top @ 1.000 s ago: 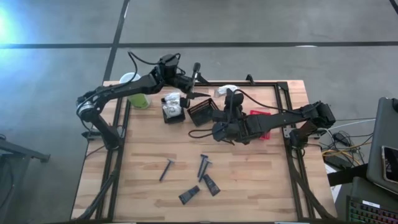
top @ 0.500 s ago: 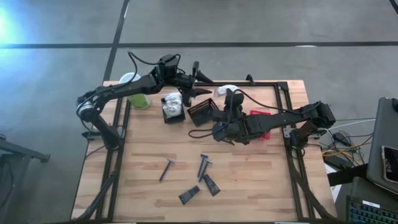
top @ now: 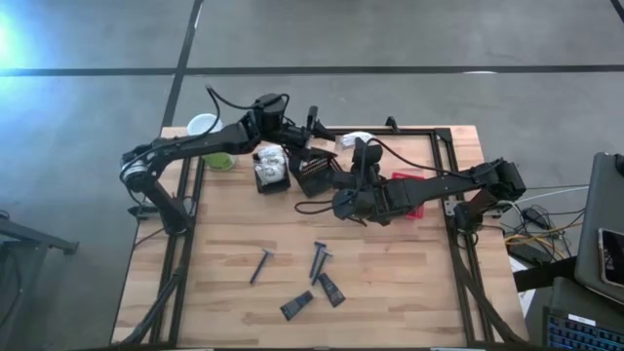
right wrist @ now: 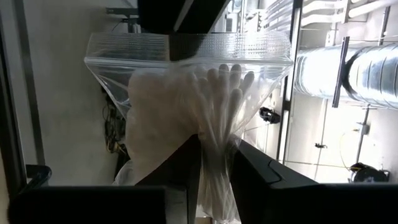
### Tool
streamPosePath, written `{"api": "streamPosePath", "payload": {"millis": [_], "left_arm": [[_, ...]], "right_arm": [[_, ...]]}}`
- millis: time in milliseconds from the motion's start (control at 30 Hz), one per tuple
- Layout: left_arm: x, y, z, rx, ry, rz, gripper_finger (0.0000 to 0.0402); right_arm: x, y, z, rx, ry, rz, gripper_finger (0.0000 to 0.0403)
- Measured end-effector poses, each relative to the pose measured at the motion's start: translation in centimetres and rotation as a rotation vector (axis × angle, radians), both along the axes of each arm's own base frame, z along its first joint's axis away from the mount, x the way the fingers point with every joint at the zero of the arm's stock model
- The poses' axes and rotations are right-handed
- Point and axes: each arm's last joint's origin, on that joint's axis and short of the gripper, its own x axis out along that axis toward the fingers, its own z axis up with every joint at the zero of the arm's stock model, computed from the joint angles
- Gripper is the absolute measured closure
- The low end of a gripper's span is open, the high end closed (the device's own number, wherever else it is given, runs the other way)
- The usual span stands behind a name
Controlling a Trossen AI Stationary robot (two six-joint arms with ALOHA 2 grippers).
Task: Pick & Place Travel size toiletries
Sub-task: Put the cotton pack into the left black bin
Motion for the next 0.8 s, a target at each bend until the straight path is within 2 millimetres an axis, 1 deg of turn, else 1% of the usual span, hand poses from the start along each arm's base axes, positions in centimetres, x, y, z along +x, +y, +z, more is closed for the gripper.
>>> {"api": "streamPosePath", "payload": {"millis": [300, 433, 667, 800], "left_arm": [[0.09, 0.00, -0.03, 0.000, 0.002, 0.034, 0.0204], [0.12, -0.05, -0.04, 0.002, 0.002, 0.033, 0.0204], [0.13, -0.08, -0.04, 0.119, -0.021, 0.027, 0.0204], [0.19, -0.20, -0.05, 0.128, -0.023, 0.022, 0.0204]], "right_arm": [[0.01, 0.08, 0.02, 0.000, 0.000, 0.002, 0.0341], [0.01, 0.20, 0.03, 0.000, -0.002, 0.006, 0.0339], [-0.01, 0.60, 0.04, 0.001, -0.005, 0.017, 0.0330], [-0.02, 0.78, 0.04, 0.000, -0.002, 0.022, 0.0337]]}}
